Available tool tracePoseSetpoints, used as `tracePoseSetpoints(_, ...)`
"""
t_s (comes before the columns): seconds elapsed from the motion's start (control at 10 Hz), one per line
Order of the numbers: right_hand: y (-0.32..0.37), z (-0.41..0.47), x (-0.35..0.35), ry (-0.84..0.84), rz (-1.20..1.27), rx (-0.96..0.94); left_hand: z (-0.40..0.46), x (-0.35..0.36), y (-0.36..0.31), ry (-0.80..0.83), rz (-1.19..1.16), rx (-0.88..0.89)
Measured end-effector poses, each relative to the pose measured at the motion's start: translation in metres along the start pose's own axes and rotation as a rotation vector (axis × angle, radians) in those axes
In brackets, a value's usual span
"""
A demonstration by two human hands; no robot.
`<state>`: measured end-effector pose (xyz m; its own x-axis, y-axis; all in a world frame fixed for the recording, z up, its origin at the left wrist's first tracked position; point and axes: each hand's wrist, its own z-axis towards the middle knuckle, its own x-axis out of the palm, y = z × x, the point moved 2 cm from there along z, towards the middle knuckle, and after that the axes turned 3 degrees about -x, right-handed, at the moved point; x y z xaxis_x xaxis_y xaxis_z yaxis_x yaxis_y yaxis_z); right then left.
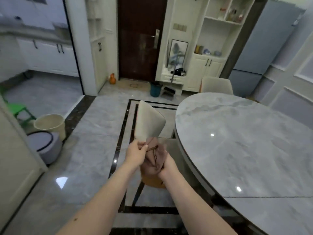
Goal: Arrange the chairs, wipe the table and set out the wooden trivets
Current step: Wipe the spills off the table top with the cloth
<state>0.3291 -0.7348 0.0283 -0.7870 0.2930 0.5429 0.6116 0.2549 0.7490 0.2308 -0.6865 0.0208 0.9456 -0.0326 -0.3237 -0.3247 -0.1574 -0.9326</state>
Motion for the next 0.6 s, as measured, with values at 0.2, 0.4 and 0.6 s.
tracePoseSetpoints(0.2,-0.058,0.034,0.13,0.032,0.099,0.195,0.055,-0.146,0.04,-0.214,-0.056,-0.1)
tracePoseSetpoints(0.4,-0.103,0.113,0.203,0.004,0.053,0.322,0.122,-0.228,0.08,-0.393,-0.206,-0.244)
tracePoseSetpoints(0.6,-0.124,0.207,0.273,0.167,0.086,0.433,0.214,-0.283,0.102,-0.506,-0.193,-0.353)
